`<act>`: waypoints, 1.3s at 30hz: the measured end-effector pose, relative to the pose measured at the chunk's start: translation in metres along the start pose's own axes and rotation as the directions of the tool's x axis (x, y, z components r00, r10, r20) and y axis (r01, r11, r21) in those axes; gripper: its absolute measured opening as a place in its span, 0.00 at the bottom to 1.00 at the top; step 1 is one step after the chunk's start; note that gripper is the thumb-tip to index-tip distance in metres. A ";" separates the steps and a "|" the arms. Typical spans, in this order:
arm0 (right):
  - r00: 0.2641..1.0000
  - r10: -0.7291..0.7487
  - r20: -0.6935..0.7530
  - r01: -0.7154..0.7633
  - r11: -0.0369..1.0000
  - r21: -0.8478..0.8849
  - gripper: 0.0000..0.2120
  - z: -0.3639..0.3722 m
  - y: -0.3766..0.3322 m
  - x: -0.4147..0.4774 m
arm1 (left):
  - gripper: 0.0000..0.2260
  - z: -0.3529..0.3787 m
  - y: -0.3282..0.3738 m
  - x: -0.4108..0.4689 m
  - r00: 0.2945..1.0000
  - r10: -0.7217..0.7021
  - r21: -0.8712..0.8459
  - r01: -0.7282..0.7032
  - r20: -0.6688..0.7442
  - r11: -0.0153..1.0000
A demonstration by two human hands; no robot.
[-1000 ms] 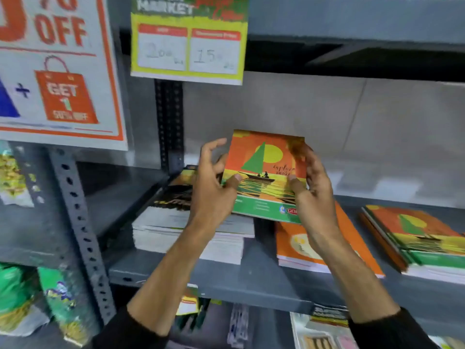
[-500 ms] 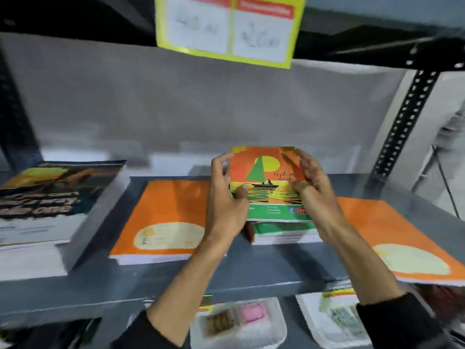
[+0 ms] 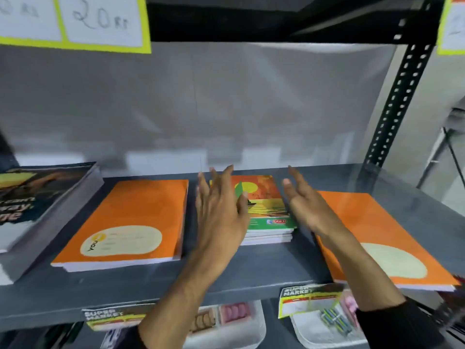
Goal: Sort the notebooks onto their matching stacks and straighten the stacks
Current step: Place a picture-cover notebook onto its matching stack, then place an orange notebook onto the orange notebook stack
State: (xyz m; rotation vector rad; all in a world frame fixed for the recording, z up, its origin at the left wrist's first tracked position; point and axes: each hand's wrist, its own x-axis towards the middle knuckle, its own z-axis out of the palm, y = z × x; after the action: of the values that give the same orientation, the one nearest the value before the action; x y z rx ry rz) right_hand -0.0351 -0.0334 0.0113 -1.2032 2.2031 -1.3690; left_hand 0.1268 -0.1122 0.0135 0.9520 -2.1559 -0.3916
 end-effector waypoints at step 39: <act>0.858 -0.170 -0.484 0.420 0.775 0.473 0.25 0.072 -0.095 -0.087 | 0.24 -0.131 -0.076 -0.001 0.941 0.270 -0.766 -0.324 -0.202 0.556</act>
State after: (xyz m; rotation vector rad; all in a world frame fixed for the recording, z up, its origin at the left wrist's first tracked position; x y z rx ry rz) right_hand 0.1100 -0.0294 0.0391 -1.1302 1.6295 -2.4005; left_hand 0.2611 -0.1608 0.0626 0.0675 -1.7214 -1.0243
